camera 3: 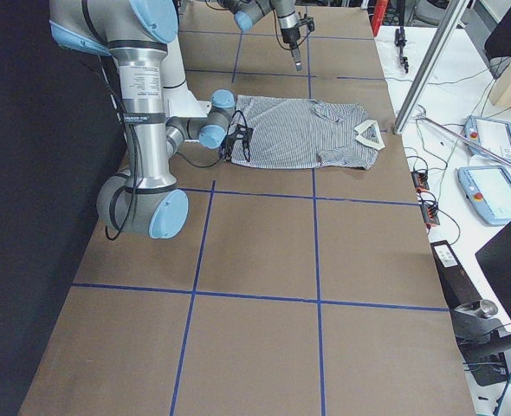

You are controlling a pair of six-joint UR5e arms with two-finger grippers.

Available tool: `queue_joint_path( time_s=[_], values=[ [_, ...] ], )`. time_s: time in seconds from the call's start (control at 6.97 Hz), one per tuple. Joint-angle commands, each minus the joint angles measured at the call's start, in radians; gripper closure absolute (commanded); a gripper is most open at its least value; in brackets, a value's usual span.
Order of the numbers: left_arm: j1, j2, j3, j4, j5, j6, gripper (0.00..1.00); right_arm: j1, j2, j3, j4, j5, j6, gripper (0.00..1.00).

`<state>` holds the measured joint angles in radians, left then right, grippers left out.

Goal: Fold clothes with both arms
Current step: 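Move both grippers to the shirt hem nearest the robot, then grasp both hem corners with the left and right grippers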

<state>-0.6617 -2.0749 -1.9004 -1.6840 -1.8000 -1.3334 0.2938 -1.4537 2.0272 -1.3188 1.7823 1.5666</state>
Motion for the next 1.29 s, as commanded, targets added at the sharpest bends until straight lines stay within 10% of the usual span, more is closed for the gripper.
queue_joint_path(
  time_s=[0.0, 0.43, 1.15],
  values=[
    [0.155, 0.131, -0.11, 0.0, 0.048, -0.222, 0.0, 0.013, 0.001, 0.037, 0.006, 0.0, -0.005, 1.0],
    [0.44, 0.173, -0.105, 0.068, 0.226, -0.501, 0.03, 0.028, 0.01, 0.056, 0.009, 0.002, -0.005, 1.0],
    [0.461, 0.167, -0.037, 0.07, 0.248, -0.506, 0.1, 0.036, 0.015, 0.056, 0.01, 0.002, -0.005, 1.0]
  ],
)
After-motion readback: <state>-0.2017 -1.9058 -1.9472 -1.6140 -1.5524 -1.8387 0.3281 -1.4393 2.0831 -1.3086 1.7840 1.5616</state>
